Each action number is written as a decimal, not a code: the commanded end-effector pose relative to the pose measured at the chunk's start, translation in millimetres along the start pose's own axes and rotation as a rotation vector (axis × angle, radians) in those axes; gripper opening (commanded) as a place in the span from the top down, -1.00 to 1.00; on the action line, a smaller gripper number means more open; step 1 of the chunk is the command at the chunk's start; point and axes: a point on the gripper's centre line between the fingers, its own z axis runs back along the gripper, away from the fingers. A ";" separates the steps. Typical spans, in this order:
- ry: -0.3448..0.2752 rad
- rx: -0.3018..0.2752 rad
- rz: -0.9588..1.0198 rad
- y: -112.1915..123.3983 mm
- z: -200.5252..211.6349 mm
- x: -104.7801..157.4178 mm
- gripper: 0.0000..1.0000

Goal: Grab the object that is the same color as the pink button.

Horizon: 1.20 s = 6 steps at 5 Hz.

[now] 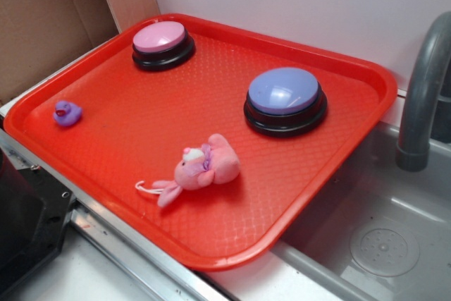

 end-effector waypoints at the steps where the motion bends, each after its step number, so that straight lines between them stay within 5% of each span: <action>1: 0.000 0.000 0.000 0.0 0.0 0.0 -1.00; 2: -0.040 -0.110 -0.243 -42.2 -19.9 17.1 -1.00; 3: -0.005 -0.134 -0.465 -70.1 -52.3 23.9 -1.00; 5: 0.088 -0.093 -0.646 -92.5 -126.4 31.5 -1.00; 6: 0.137 -0.028 -0.653 -92.2 -150.9 25.8 -1.00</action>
